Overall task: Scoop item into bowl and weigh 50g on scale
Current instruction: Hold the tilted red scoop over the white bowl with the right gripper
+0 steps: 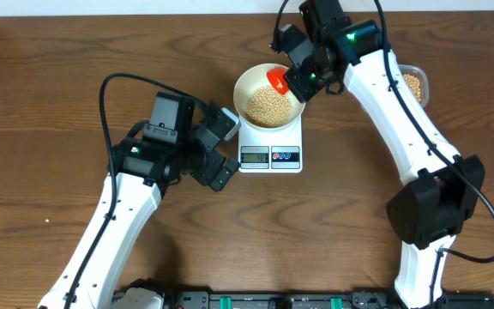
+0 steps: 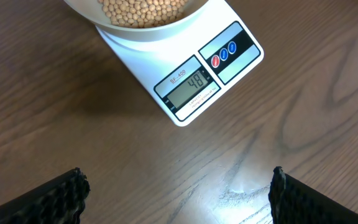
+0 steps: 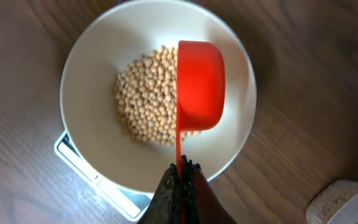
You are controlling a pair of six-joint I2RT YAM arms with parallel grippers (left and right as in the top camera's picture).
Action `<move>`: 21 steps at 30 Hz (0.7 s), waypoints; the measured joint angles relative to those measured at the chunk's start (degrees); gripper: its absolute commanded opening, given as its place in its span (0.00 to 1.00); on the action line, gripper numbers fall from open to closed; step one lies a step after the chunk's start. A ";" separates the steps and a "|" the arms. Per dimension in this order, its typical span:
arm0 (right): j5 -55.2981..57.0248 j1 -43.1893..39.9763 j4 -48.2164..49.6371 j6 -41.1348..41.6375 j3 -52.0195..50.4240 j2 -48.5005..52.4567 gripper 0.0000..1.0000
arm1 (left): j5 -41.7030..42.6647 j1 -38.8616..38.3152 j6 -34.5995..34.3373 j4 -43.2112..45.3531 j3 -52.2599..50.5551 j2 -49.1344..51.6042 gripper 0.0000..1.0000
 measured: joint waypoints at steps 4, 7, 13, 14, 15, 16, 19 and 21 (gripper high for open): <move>0.00 0.00 2.27 -0.02 0.00 0.00 0.01 | 0.00 0.00 0.00 0.00 0.00 0.00 0.95; 0.00 0.00 3.45 -0.02 0.00 0.00 0.01 | 0.00 0.00 0.00 0.00 0.00 0.00 0.95; 0.00 0.00 4.44 -0.02 0.00 0.00 0.01 | 0.00 0.00 0.00 -0.02 0.00 0.00 0.95; 0.00 0.00 4.46 -0.02 0.00 0.00 0.01 | 0.00 0.00 0.00 0.00 0.00 0.00 0.95; 0.00 0.00 4.44 -0.02 0.00 0.00 0.01 | 0.00 0.00 0.00 0.00 0.00 0.00 0.95; 0.00 0.00 4.44 -0.02 0.00 0.00 0.01 | 0.00 0.00 0.00 0.00 0.00 0.00 0.95; 0.00 0.00 4.44 -0.02 0.00 0.00 0.01 | 0.00 0.00 0.00 0.00 0.00 0.00 0.95; 0.00 0.00 4.44 -0.02 0.00 0.00 0.01 | 0.00 0.00 0.00 0.00 0.00 0.00 0.95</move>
